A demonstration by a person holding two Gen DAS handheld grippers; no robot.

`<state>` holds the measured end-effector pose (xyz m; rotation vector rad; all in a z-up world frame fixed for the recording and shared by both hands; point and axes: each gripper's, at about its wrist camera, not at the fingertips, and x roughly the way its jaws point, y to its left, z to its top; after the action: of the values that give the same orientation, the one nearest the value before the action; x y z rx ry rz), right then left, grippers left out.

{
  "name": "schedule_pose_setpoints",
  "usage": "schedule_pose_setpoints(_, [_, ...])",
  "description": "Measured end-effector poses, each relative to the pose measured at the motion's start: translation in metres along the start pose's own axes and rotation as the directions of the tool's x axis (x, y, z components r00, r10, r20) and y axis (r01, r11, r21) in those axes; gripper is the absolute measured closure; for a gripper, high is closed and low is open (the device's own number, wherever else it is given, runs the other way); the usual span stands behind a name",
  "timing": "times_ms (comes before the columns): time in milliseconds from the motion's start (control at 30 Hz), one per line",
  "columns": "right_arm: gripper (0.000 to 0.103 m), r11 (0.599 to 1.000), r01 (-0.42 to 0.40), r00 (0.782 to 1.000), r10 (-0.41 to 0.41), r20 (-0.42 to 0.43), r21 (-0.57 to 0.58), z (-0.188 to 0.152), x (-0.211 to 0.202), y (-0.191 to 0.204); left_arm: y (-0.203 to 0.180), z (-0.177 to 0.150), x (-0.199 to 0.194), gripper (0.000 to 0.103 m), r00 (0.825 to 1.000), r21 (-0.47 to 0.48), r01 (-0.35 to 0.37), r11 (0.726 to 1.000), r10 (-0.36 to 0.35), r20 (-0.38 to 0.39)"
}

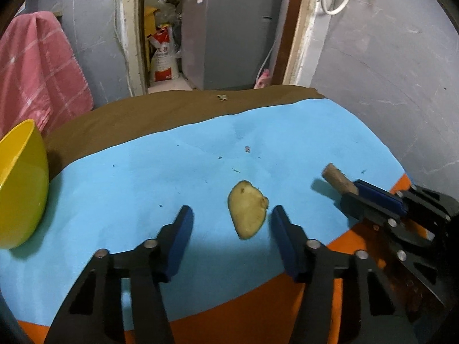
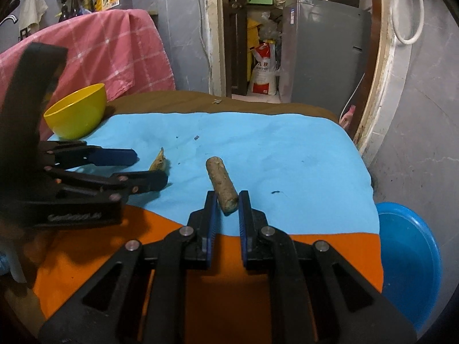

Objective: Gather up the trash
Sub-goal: 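Grasp the tan chip with the left gripper while the right grasps the brown stick, then lift both held scraps off the table and carry them over the blue basin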

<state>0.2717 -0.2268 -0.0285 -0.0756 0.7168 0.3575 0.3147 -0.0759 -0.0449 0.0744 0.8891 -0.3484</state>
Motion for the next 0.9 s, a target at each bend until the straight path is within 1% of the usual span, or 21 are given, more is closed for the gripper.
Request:
schedule_pose_setpoints(67, [0.081,1.0,0.005,1.0,-0.005,0.006,0.001,-0.002,-0.002,0.0,0.0,-0.001,0.0,0.062,1.0,-0.005,-0.013,1.0,0.013,0.001])
schedule_pose_setpoints(200, [0.081,1.0,0.013,1.0,-0.013,0.011,0.005,-0.002,0.0,0.003,-0.001,-0.005,-0.003,0.071,1.0,0.003,-0.001,1.0,0.001,0.015])
schedule_pose_setpoints(333, [0.081,1.0,0.016,1.0,-0.016,0.012,0.004,-0.003,0.0,0.003,-0.002,-0.006,-0.004,0.077,1.0,0.006,0.004,1.0,-0.004,0.018])
schedule_pose_setpoints(500, [0.081,1.0,0.019,1.0,-0.019,0.016,0.008,-0.003,0.0,0.001,-0.006,-0.012,-0.011,0.09,0.999,-0.008,0.015,1.0,-0.015,0.033])
schedule_pose_setpoints(900, [0.081,1.0,0.025,0.999,-0.026,0.029,0.012,-0.005,-0.001,0.001,-0.009,-0.012,-0.016,0.093,0.998,-0.011,0.003,1.0,-0.002,0.061])
